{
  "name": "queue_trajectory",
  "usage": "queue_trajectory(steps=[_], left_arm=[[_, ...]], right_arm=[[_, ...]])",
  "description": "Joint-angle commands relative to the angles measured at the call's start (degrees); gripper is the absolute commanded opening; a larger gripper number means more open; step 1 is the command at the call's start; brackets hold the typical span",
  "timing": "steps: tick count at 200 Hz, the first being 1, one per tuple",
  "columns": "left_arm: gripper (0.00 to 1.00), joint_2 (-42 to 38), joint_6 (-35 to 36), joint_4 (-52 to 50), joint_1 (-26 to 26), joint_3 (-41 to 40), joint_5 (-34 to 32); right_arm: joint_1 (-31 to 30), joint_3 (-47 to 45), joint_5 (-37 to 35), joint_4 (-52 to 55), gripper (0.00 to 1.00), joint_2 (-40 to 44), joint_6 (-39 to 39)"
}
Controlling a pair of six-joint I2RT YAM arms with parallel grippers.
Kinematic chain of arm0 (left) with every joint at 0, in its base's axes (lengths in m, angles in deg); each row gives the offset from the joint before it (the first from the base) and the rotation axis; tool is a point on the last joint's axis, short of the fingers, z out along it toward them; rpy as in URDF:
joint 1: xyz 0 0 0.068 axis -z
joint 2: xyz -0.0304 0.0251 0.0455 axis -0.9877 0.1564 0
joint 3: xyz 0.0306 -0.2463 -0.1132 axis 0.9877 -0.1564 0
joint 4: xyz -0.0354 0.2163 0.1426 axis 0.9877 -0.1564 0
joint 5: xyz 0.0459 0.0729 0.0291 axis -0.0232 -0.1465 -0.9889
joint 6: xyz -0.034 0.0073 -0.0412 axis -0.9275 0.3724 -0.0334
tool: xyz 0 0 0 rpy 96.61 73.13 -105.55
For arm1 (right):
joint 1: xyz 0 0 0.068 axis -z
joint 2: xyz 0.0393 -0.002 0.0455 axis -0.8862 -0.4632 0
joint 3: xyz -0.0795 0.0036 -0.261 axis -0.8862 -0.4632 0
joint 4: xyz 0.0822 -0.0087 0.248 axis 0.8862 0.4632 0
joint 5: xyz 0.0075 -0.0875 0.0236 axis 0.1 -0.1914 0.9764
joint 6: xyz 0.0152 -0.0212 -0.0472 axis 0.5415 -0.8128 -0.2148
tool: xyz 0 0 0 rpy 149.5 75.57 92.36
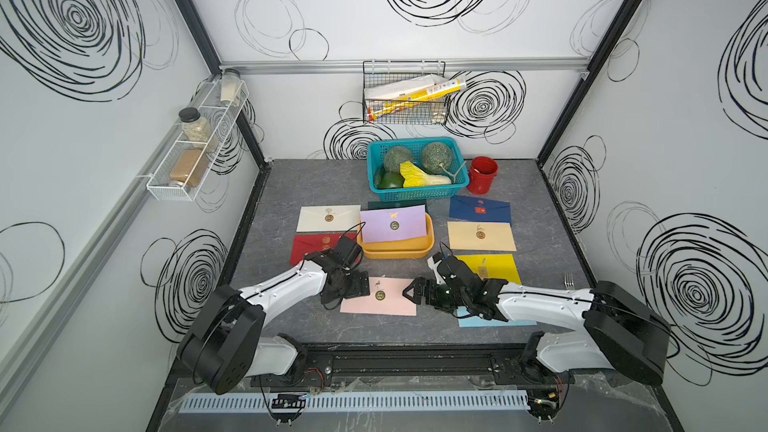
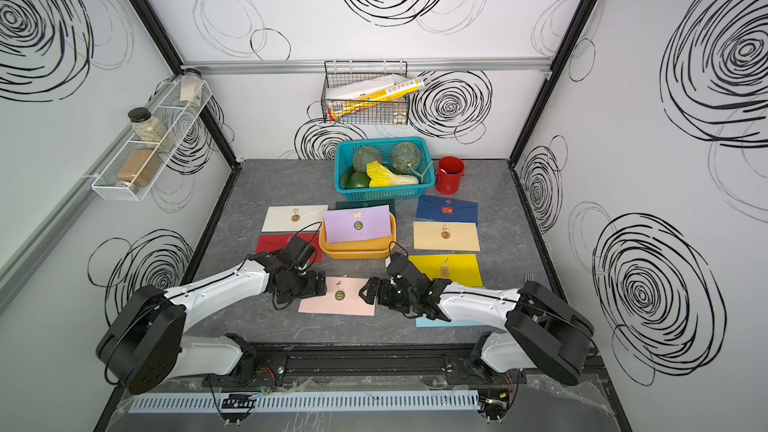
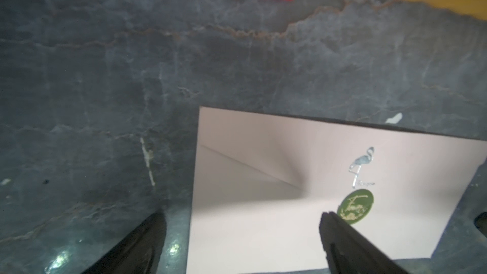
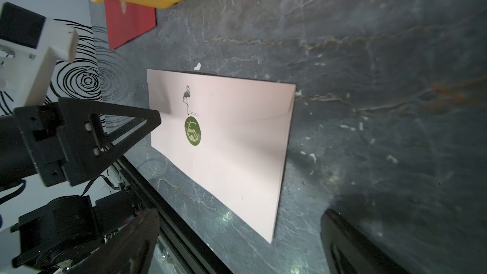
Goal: Put the sealed envelopes into the storage box
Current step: Pick up the envelope from the center of the board.
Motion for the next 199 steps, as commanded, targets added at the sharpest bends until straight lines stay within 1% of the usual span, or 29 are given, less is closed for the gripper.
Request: queue_trajectory(steps=[1, 54, 99, 128, 142, 163, 199], left_arm=[[0.98, 1.9, 1.39, 2.7, 1.74, -1.81, 5.15], [0.98, 1.57, -0.58, 6.84, 2.84, -4.98, 8.45], [0.98, -0.13, -0.55, 7.78, 2.85, -5.32, 11.09], [0.99, -0.84, -0.31, 5.97, 2.83, -4.43, 9.26], [0.99, -1.77, -0.28, 6.38, 2.74, -4.43, 9.86], [0.99, -1.83, 0.09, 6.99, 2.93, -4.67, 10.51], [0.98, -1.27, 0.16, 8.1, 4.29, -5.34, 10.55]], right_arm=[[-0.38, -1.37, 0.61, -1.53, 1.0, -1.25, 0.71], [-0.34, -1.46, 1.28, -2.72, 1.0, -5.71, 0.48], [-0.31, -3.24, 0.88, -3.45, 1.0, -7.83, 0.5], [-0.24, -3.78, 0.1, -2.98, 1.0, -8.07, -0.05], [-0.12, -3.89, -0.17, -2.92, 1.0, -7.57, -0.01], [0.04, -2.19, -0.39, -1.8, 1.0, -7.65, -0.01], [0.03, 1.97, -2.75, 1.61, 1.0, -8.64, 0.97]])
